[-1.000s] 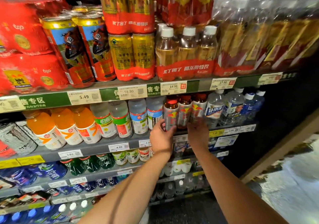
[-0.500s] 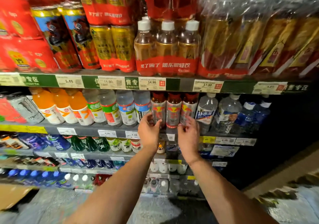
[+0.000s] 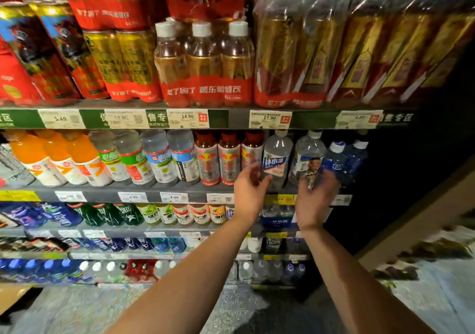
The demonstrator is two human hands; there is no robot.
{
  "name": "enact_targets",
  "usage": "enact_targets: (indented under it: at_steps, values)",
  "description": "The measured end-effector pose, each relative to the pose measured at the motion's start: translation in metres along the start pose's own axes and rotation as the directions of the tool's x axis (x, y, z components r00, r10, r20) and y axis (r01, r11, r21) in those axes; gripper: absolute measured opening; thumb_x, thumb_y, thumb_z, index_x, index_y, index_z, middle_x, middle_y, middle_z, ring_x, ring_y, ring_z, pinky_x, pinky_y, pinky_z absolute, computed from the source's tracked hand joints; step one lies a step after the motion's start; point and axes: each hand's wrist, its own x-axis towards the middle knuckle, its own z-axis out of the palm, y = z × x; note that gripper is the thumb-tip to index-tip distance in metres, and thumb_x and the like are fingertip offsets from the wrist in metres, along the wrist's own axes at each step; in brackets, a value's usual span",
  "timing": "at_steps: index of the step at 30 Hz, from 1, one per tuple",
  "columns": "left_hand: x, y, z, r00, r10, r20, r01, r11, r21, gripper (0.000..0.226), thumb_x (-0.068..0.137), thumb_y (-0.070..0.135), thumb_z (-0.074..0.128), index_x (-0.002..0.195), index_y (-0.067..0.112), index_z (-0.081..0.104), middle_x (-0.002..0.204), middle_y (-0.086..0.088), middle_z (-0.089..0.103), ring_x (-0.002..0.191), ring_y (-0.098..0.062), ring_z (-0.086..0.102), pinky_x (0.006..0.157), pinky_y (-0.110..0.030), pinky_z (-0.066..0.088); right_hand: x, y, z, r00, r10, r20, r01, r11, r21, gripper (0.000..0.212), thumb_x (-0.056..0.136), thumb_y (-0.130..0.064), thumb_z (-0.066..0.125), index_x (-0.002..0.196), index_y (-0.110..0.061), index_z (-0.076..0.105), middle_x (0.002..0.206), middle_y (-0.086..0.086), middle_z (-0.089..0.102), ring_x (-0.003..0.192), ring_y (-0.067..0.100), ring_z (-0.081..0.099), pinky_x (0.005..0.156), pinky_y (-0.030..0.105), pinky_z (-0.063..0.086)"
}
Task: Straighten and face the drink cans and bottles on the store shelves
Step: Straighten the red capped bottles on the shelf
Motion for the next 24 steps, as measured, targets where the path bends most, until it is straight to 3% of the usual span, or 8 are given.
enact_targets:
  at_steps: [2,4,9,13,17,19,24]
  values:
    - [0.0,0.005,0.015,1.0,0.014,0.013,-0.015,0.999,0.046,0.051,0.084,0.021,0.076,0.131,0.017,0.057,0.117,0.006,0.065,0.106,-0.007,0.061,0.092,-0.019,0.049,0.007,0.001,-0.005,0.992,0.095,0.079,-0.101,0.993,0.068,0.044,0.087,-0.013,0.07,0.125,-0.004,0.05,0.122,0.013,0.058,0.11,0.022,0.058,0.095,0.035,0.049]
    - [0.002,0.007,0.023,1.0,0.004,-0.02,-0.002,0.995,0.1,0.058,0.084,0.022,0.076,0.136,0.016,0.052,0.126,0.004,0.062,0.111,-0.009,0.059,0.096,-0.025,0.05,0.008,-0.001,-0.005,0.983,0.142,0.114,-0.151,0.986,0.068,0.048,0.088,-0.019,0.07,0.13,-0.008,0.048,0.127,0.008,0.058,0.114,0.02,0.058,0.099,0.034,0.048]
    - [0.003,0.012,0.04,0.993,-0.01,-0.12,0.025,0.991,0.128,0.057,0.078,0.02,0.081,0.129,0.016,0.056,0.115,0.005,0.065,0.101,-0.007,0.062,0.093,-0.03,0.053,0.015,0.006,-0.011,0.988,0.081,0.133,-0.085,0.996,0.029,0.037,0.088,-0.021,0.07,0.12,-0.013,0.055,0.117,0.003,0.057,0.104,0.017,0.059,0.087,0.024,0.046]
    - [0.003,0.015,0.048,0.995,-0.031,-0.09,0.048,0.98,0.194,0.063,0.082,0.024,0.079,0.137,0.009,0.05,0.124,-0.008,0.058,0.11,-0.022,0.061,0.097,-0.04,0.05,0.017,0.009,-0.013,0.989,0.024,0.145,-0.023,1.0,-0.009,0.035,0.088,-0.021,0.069,0.121,-0.014,0.058,0.118,-0.001,0.053,0.103,0.019,0.061,0.091,0.033,0.051]
    - [0.003,0.016,0.054,0.994,0.01,-0.112,0.021,0.961,0.275,0.057,0.085,0.027,0.076,0.134,0.009,0.055,0.127,-0.007,0.056,0.113,-0.023,0.06,0.096,-0.041,0.05,0.013,0.01,-0.011,0.986,0.042,0.162,-0.031,0.997,-0.076,0.046,0.091,-0.022,0.066,0.135,-0.011,0.053,0.132,0.008,0.052,0.115,0.023,0.058,0.097,0.041,0.051]
    - [0.003,0.015,0.055,0.99,0.009,-0.144,0.03,0.963,0.269,0.054,0.086,0.028,0.074,0.134,0.011,0.056,0.127,-0.006,0.058,0.113,-0.022,0.061,0.095,-0.041,0.051,0.012,0.009,-0.01,0.982,0.045,0.185,-0.028,0.995,-0.095,0.048,0.092,-0.02,0.065,0.137,-0.01,0.051,0.135,0.009,0.052,0.119,0.024,0.057,0.098,0.04,0.051]
    - [0.003,0.01,0.056,0.979,-0.002,-0.204,0.034,0.988,0.151,0.045,0.085,0.025,0.075,0.125,0.014,0.058,0.115,0.0,0.066,0.103,-0.015,0.064,0.091,-0.039,0.054,0.013,0.008,-0.011,0.97,0.046,0.24,-0.025,0.996,-0.089,0.034,0.092,-0.016,0.063,0.124,-0.013,0.057,0.119,0.006,0.064,0.108,0.021,0.061,0.087,0.028,0.05]
